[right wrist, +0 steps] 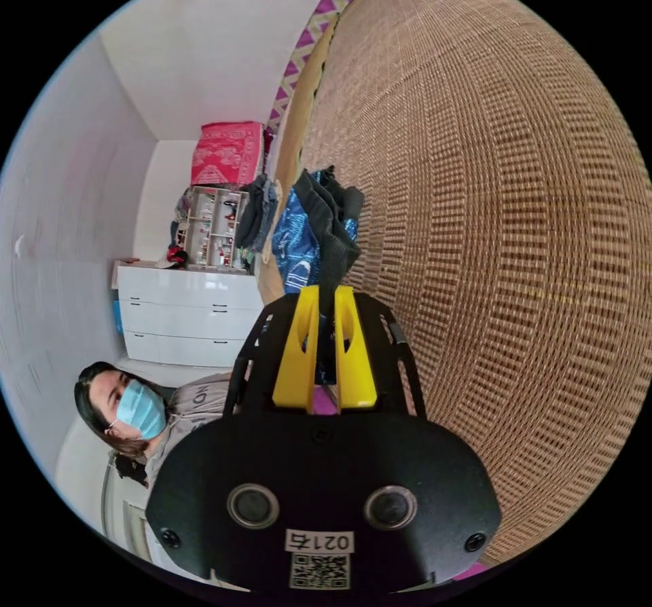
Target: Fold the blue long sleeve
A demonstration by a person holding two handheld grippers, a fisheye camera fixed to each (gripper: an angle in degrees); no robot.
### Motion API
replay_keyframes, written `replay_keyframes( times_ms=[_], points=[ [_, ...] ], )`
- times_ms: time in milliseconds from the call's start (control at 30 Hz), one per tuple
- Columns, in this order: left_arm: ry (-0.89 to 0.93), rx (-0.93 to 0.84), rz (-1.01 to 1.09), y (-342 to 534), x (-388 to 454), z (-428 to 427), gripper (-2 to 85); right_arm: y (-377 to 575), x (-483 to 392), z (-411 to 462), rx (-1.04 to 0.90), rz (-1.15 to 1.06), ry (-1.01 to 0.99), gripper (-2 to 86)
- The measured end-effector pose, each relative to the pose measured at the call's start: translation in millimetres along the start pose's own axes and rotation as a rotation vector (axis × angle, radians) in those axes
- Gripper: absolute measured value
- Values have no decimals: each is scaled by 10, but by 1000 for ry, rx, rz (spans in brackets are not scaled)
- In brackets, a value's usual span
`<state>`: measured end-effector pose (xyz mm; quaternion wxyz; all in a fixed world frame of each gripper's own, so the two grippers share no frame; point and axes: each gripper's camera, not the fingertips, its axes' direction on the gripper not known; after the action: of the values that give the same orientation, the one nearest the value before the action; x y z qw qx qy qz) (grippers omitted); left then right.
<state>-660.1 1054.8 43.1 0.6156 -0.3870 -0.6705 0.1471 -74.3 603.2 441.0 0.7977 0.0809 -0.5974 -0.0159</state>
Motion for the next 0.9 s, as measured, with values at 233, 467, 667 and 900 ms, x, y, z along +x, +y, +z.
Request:
replay_keyframes(
  times_ms=[233, 467, 667, 900],
  points=[
    [41, 167, 177, -236, 769, -1206, 0, -1006, -1446, 570, 8, -151, 13, 24],
    [69, 505, 53, -405, 488, -2984, 28, -2854, -1978, 2459, -103, -130, 103, 28],
    [50, 769, -159, -334, -457, -4050, 49, -3646, -1554, 3751, -97, -53, 151, 62],
    [12, 931, -118, 505, -270, -4392, 54, -3259, -1964, 3668, -56, -308, 38, 59]
  ],
)
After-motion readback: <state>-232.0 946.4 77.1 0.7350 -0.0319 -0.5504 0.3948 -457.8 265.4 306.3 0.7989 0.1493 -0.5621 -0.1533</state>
